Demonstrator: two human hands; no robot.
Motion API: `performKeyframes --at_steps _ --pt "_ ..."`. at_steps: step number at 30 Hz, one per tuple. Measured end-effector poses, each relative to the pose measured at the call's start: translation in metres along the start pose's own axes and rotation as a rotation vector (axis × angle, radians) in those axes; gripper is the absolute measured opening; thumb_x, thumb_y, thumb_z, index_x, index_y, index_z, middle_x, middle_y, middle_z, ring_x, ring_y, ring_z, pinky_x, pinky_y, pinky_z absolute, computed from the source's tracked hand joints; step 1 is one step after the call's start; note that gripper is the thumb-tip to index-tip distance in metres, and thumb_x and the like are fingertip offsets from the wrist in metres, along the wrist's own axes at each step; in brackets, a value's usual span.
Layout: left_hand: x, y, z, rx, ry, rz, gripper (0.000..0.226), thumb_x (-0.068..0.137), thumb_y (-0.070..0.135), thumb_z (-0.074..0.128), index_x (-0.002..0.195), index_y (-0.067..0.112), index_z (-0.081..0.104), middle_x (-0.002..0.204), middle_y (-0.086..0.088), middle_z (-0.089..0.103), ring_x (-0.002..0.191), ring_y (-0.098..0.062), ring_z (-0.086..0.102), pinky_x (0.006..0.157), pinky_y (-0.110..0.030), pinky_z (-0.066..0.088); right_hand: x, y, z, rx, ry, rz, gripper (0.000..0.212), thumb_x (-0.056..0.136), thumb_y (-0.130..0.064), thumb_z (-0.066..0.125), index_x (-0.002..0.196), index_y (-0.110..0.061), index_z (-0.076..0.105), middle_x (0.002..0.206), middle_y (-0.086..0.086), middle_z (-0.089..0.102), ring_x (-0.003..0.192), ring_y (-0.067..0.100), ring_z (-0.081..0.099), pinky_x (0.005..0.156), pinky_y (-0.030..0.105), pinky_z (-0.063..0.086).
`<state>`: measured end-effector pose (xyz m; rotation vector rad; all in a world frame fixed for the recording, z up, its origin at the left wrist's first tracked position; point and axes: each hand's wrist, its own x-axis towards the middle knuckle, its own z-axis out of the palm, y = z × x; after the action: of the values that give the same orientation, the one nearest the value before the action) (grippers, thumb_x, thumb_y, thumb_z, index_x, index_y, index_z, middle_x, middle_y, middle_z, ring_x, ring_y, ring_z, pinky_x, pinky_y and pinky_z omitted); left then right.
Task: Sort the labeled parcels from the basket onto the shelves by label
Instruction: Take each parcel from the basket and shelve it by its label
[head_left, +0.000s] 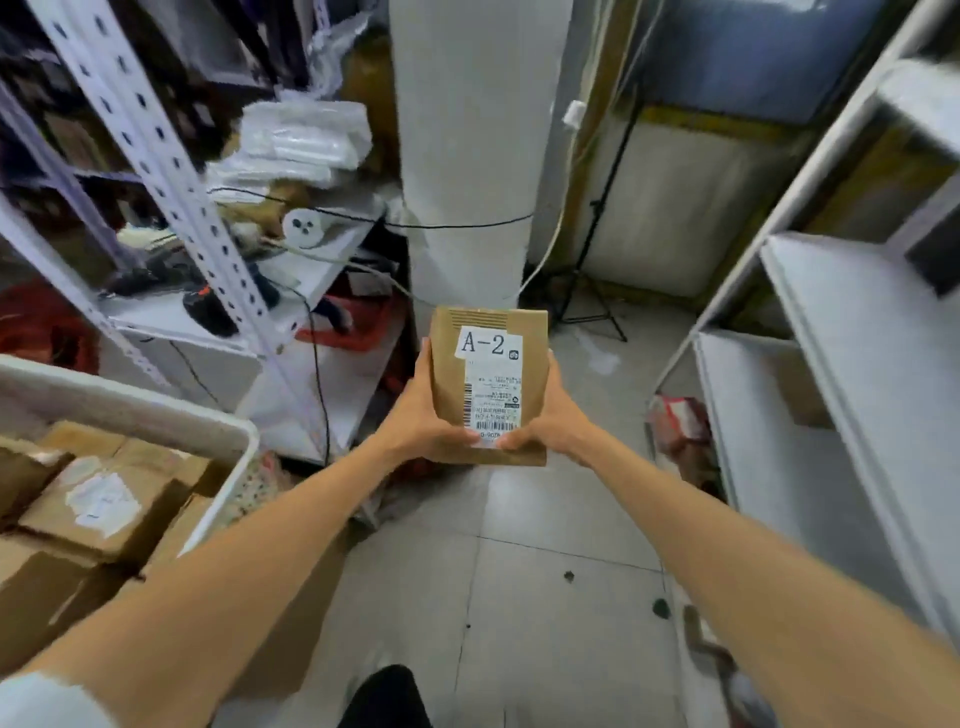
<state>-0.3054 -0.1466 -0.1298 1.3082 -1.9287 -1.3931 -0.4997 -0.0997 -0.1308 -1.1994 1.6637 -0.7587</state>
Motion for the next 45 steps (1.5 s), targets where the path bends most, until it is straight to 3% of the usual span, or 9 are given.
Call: performKeyframes --at_steps 3,7,13,17,21,26,28,34,45 --pt "0.037 0.033 0.044 -0.019 -0.162 0.080 0.148 0.045 0.040 0.088 0.152 0.027 -0.013 0.148 0.012 0.027 0.138 -0.006 0.027 0.113 -0.027 0.024 -0.024 0.018 -0.052 0.050 0.174 0.091 0.139 0.061 0.003 0.086 0.152 -0.023 -0.016 0.152 0.003 0.030 0.139 0.021 0.030 0.109 0.035 0.032" --pt "0.063 0.080 0.104 -0.039 -0.366 0.132 0.134 0.067 0.018 0.086 0.150 0.023 -0.019 0.156 0.002 0.021 0.137 -0.009 0.028 0.107 -0.024 0.024 -0.067 0.041 -0.103 0.142 0.393 0.189 0.131 0.057 0.007 0.085 0.151 -0.029 0.001 0.146 0.004 0.040 0.135 0.023 0.038 0.110 0.044 0.038" --pt "0.080 0.134 0.170 -0.006 -0.717 0.237 0.129 0.059 0.015 0.088 0.150 0.031 -0.002 0.143 -0.003 0.042 0.131 -0.022 0.044 0.107 -0.051 0.040 -0.142 0.056 -0.132 0.259 0.742 0.299 0.127 0.056 0.009 0.085 0.151 -0.025 0.007 0.135 -0.003 0.047 0.126 0.016 0.042 0.090 0.024 0.041" --pt "0.069 0.161 0.217 0.040 -0.902 0.307 0.107 0.052 0.016 0.087 0.137 0.031 0.025 0.126 -0.003 0.055 0.121 -0.026 0.054 0.095 -0.052 0.051 -0.192 0.062 -0.130 0.320 0.980 0.386 0.134 0.052 0.005 0.089 0.151 -0.026 0.004 0.138 0.002 0.047 0.129 0.020 0.041 0.101 0.036 0.041" --pt "0.030 0.172 0.264 0.027 -1.108 0.364 0.102 0.065 -0.010 0.078 0.145 0.015 0.020 0.108 0.009 0.052 0.117 -0.024 0.051 0.101 -0.048 0.046 -0.251 0.073 -0.108 0.389 1.191 0.468 0.136 0.053 0.008 0.087 0.152 -0.023 -0.001 0.141 0.005 0.044 0.129 0.020 0.039 0.105 0.038 0.039" --pt "-0.035 0.171 0.309 0.105 -1.402 0.412 0.115 0.049 0.012 0.084 0.145 0.017 0.020 0.114 0.000 0.058 0.111 -0.032 0.059 0.092 -0.055 0.051 -0.327 0.087 -0.058 0.453 1.450 0.610 0.136 0.052 0.007 0.089 0.153 -0.021 0.001 0.142 0.003 0.043 0.127 0.016 0.037 0.099 0.028 0.036" --pt "-0.064 0.169 0.324 0.128 -1.497 0.426 0.110 0.058 -0.001 0.081 0.146 0.015 0.016 0.116 -0.004 0.055 0.115 -0.032 0.055 0.093 -0.052 0.051 -0.352 0.091 -0.036 0.485 1.532 0.651 0.133 0.053 0.007 0.089 0.152 -0.020 0.004 0.139 0.002 0.045 0.127 0.015 0.038 0.096 0.026 0.036" --pt "-0.125 0.164 0.353 0.211 -1.581 0.519 0.094 0.069 -0.012 0.075 0.142 0.009 0.019 0.116 -0.001 0.048 0.111 -0.022 0.048 0.085 -0.030 0.049 -0.403 0.107 0.003 0.594 1.596 0.757 0.132 0.060 0.006 0.086 0.153 -0.024 -0.004 0.143 0.002 0.045 0.134 0.022 0.037 0.102 0.035 0.038" --pt "-0.193 0.174 0.447 0.219 -1.648 0.348 0.093 0.069 -0.018 0.071 0.141 0.011 0.020 0.104 0.005 0.045 0.114 -0.030 0.048 0.089 -0.052 0.052 -0.486 0.175 -0.022 0.729 1.626 0.823 0.136 0.063 0.004 0.083 0.152 -0.031 -0.014 0.155 0.007 0.031 0.143 0.028 0.026 0.115 0.053 0.027"
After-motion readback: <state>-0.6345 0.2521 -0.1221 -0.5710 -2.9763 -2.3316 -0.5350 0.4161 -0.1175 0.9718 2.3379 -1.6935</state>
